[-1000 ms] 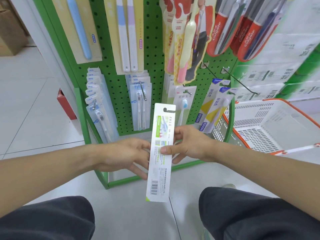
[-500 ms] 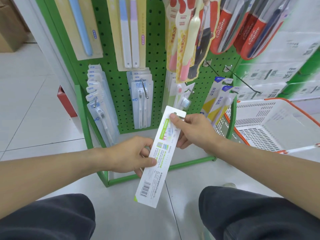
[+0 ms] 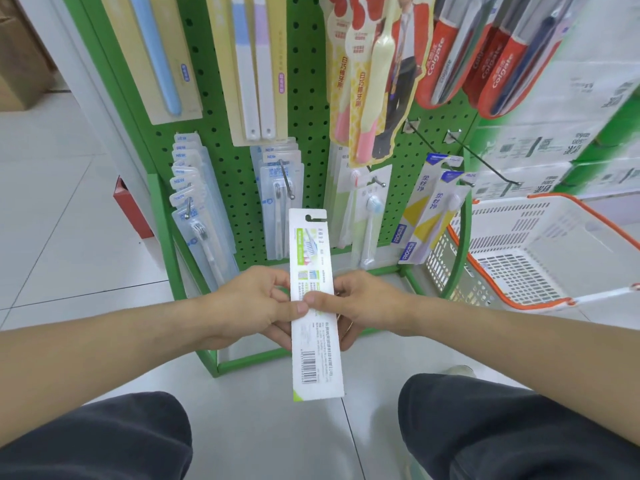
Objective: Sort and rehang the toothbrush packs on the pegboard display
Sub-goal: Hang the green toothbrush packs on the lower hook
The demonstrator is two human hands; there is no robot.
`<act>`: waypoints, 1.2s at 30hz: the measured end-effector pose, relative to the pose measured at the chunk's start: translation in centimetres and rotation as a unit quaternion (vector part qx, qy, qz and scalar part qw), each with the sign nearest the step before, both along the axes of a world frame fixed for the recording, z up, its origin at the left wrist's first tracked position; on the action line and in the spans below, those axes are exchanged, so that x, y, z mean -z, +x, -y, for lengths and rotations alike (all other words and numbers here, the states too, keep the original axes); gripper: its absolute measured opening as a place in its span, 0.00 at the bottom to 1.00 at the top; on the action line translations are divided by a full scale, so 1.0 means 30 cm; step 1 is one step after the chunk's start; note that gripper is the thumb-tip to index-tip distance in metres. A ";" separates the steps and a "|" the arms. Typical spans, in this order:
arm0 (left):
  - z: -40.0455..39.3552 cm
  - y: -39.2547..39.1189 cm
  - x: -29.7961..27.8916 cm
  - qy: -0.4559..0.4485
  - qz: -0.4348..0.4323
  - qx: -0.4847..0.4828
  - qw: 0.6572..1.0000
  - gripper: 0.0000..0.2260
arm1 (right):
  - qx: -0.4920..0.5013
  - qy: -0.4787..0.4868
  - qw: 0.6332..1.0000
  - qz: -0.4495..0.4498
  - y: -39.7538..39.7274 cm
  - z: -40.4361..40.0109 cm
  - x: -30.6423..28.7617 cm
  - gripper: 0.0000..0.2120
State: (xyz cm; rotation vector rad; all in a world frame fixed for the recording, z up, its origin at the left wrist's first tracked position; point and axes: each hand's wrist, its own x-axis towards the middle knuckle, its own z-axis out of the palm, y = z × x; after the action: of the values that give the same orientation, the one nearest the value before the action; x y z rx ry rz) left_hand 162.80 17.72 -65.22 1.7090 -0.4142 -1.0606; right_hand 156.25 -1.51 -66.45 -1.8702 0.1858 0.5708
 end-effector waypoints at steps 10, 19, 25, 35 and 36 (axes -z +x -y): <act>0.024 0.014 -0.032 0.027 0.021 -0.082 0.996 0.14 | -0.127 0.013 0.991 -0.045 -0.027 0.039 -0.037 0.12; 0.040 0.030 -0.041 0.035 0.020 -0.190 0.981 0.23 | -0.176 -0.047 0.983 0.015 -0.037 0.005 -0.064 0.26; 0.041 0.040 -0.057 0.047 0.018 -0.205 0.978 0.26 | -0.162 -0.042 0.986 -0.005 -0.052 -0.004 -0.071 0.24; 0.097 -0.013 -0.047 0.027 0.048 -0.213 0.975 0.15 | -0.233 -0.374 0.897 0.026 -0.067 -0.032 -0.032 0.22; 0.100 -0.018 -0.045 0.021 0.050 -0.213 0.976 0.16 | -0.239 -0.375 0.896 0.017 -0.073 -0.044 -0.024 0.22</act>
State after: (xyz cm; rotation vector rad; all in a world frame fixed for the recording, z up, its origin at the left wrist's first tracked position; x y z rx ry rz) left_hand 162.27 14.72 -63.86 1.7897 -0.0774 -0.6774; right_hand 154.06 -0.18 -65.73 -2.7109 -0.1072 0.8826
